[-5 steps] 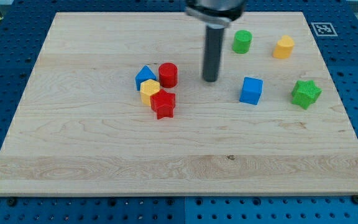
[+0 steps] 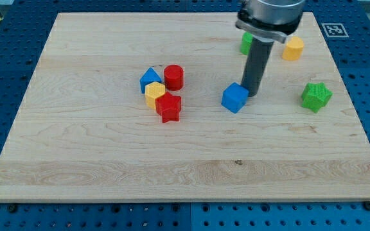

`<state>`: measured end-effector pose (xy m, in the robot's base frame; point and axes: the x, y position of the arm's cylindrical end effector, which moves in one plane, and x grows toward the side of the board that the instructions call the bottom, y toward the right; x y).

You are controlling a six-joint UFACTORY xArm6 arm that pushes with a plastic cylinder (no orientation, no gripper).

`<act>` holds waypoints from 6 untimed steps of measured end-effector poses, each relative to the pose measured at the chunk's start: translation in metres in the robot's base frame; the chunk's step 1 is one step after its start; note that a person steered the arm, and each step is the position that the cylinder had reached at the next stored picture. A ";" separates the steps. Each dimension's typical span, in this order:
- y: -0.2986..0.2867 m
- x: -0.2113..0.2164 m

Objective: Push the blue cube right to the red star

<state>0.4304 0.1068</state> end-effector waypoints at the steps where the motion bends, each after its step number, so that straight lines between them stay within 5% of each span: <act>1: 0.012 -0.006; 4: -0.045 0.014; 6: 0.006 0.037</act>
